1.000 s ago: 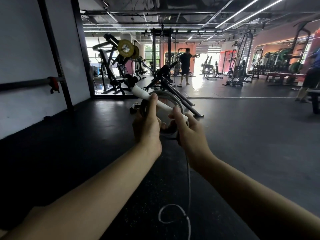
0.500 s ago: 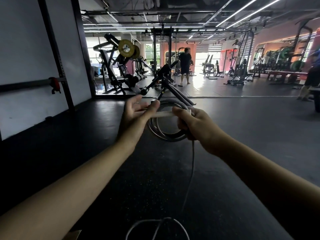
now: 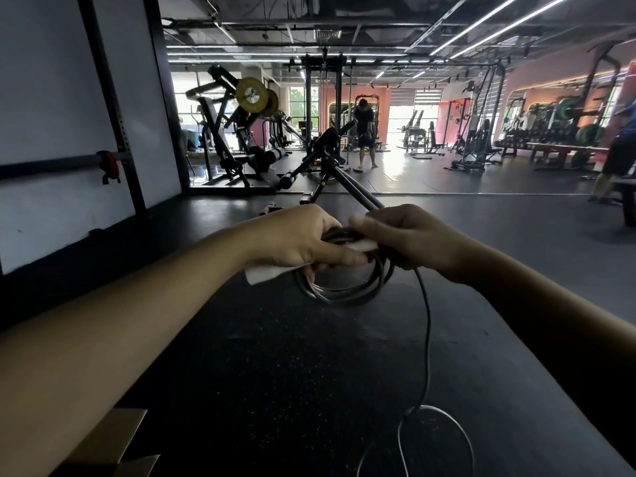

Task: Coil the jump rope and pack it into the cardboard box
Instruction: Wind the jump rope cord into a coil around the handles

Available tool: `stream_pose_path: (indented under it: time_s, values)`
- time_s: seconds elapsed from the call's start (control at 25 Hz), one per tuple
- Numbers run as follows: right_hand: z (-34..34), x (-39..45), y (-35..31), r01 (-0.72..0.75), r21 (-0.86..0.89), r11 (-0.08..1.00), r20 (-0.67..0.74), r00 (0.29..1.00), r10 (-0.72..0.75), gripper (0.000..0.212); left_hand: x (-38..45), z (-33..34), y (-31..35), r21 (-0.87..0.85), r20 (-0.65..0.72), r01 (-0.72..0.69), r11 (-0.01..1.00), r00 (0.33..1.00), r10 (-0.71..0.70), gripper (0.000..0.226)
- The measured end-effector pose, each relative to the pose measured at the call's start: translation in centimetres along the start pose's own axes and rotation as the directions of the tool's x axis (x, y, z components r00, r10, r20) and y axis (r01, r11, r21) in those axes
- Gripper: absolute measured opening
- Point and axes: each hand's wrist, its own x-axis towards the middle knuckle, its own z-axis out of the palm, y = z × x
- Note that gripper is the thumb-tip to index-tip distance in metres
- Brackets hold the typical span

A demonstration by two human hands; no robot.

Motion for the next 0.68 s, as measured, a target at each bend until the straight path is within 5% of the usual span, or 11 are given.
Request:
stream_pose_path:
  time_s: [0.12,0.28,0.48,0.68]
  values:
    - [-1.6,-1.3,1.0,-0.008,0.067,0.998,-0.11,0.994,0.015,0.065,-0.6,-0.4,-0.1,-0.264,-0.175,-0.112,0.958,0.982,0.066,0.028]
    - [-1.8,-1.9,3.0,-0.012,0.18,0.984,-0.27,0.961,0.061,0.068,-0.3,0.1,0.4,-0.658,-0.465,-0.366,0.658,0.885,0.026,0.03]
    - [3.3,-0.6,2.8,-0.015,0.328,0.944,-0.22,0.971,0.092,0.073,1.6,4.1,2.7,-0.797,-0.593,-0.49,0.353,0.745,-0.306,0.037]
    - [8.2,-0.4,1.1,0.117,0.621,0.775,-0.358,0.922,0.148,0.027,2.5,6.9,3.4,-0.807,-0.589,-0.476,0.35,0.597,-0.545,0.043]
